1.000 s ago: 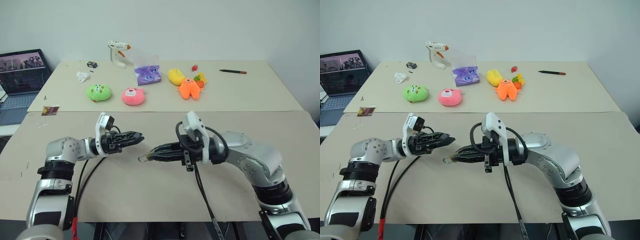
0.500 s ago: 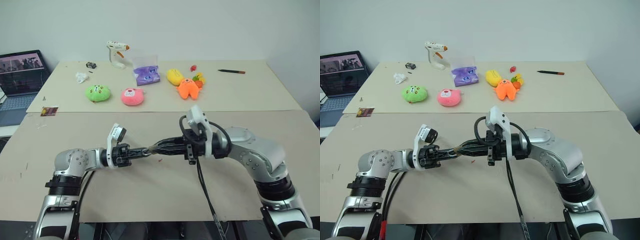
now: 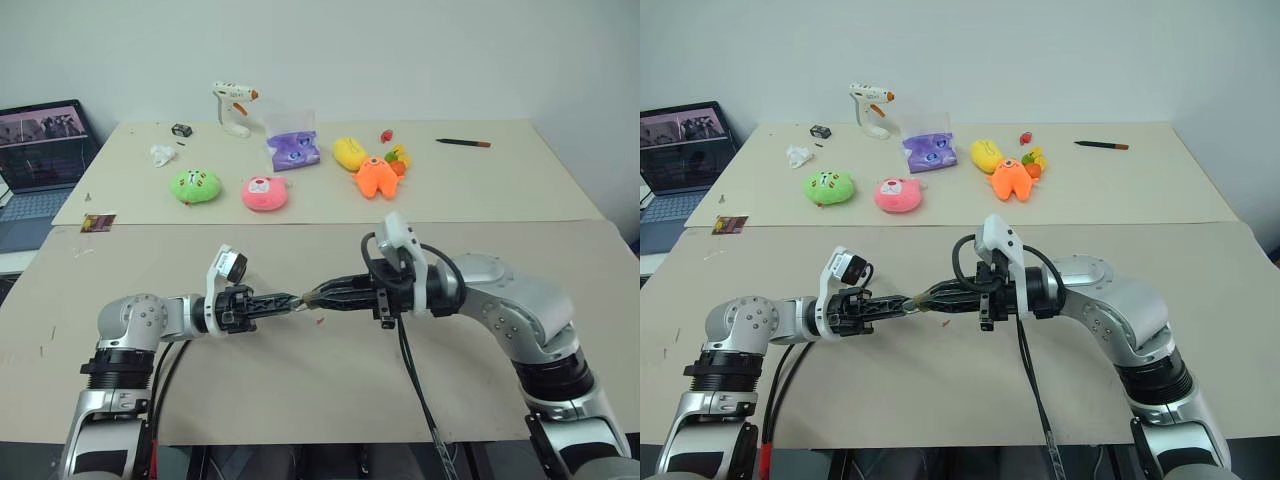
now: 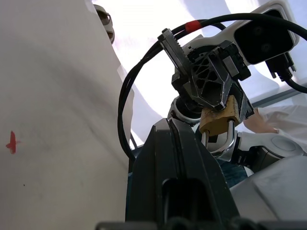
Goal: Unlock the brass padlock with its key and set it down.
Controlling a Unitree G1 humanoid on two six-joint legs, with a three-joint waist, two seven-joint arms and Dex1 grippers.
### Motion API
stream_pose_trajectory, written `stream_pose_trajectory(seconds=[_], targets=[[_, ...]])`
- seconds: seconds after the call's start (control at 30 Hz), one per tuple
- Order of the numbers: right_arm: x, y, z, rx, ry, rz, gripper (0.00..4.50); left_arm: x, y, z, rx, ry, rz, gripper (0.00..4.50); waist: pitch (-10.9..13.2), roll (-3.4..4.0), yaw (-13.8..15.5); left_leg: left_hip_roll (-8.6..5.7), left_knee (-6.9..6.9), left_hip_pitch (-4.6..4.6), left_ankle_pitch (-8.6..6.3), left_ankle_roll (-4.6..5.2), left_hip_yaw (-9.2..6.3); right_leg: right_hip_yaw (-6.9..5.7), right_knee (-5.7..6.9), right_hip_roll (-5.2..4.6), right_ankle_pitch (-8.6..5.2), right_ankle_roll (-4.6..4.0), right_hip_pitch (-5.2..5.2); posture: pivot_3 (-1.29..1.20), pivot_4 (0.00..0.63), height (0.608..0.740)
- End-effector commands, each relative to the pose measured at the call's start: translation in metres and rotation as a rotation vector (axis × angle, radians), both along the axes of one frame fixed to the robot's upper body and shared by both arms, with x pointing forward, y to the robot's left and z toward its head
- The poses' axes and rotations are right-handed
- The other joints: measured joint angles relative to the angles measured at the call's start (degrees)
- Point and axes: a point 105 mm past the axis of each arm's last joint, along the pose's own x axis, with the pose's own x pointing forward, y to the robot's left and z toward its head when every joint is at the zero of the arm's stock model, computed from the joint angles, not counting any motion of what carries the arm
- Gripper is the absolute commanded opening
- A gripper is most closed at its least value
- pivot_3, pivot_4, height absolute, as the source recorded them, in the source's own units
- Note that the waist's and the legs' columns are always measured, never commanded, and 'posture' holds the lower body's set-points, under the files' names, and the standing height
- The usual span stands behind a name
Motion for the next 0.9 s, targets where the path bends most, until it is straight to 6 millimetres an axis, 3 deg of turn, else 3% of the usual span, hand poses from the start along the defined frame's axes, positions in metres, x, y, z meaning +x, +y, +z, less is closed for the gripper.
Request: stream_pose_trajectory(seconds=[0.03,0.27,0.57,0.9], targets=[[-0.004,0.003,0.008,0.02,-0.059,0.017,0.25,-0.004,0.001,0.006,-0.02,-0.002,-0.027,0.03,0.0,0.0,0.0,0.0,0.0,0.0,0.0,0.0,0.0,0.0,0.0,0.0,0.0,0.0,0.0,0.0,0.15,0.74],[0.001,0.0,0.003,0.009,-0.058,-0.003,0.25,-0.005,0.005,0.01,-0.031,0.014,-0.038,0.03,0.0,0.0,0.0,0.0,-0.01,0.0,0.0,0.0,0.0,0.0,-0.01,0.0,0.0,0.0,-0.01,0.0,0.15,0.74],[0.005,-0.001,-0.005,-0.009,-0.046,-0.013,0.25,-0.02,0.008,0.02,-0.065,0.04,-0.129,0.03,0.0,0.0,0.0,0.0,-0.01,0.0,0.0,0.0,0.0,-0.01,-0.01,0.0,0.0,0.0,-0.01,0.0,0.15,0.74],[0.007,0.0,-0.003,-0.011,-0.053,-0.013,0.25,-0.021,0.007,0.011,-0.041,0.055,-0.119,0.03,0.0,0.0,0.0,0.0,-0.01,0.0,0.0,0.0,0.0,0.0,-0.01,0.0,0.0,0.0,-0.01,0.0,0.15,0.74]])
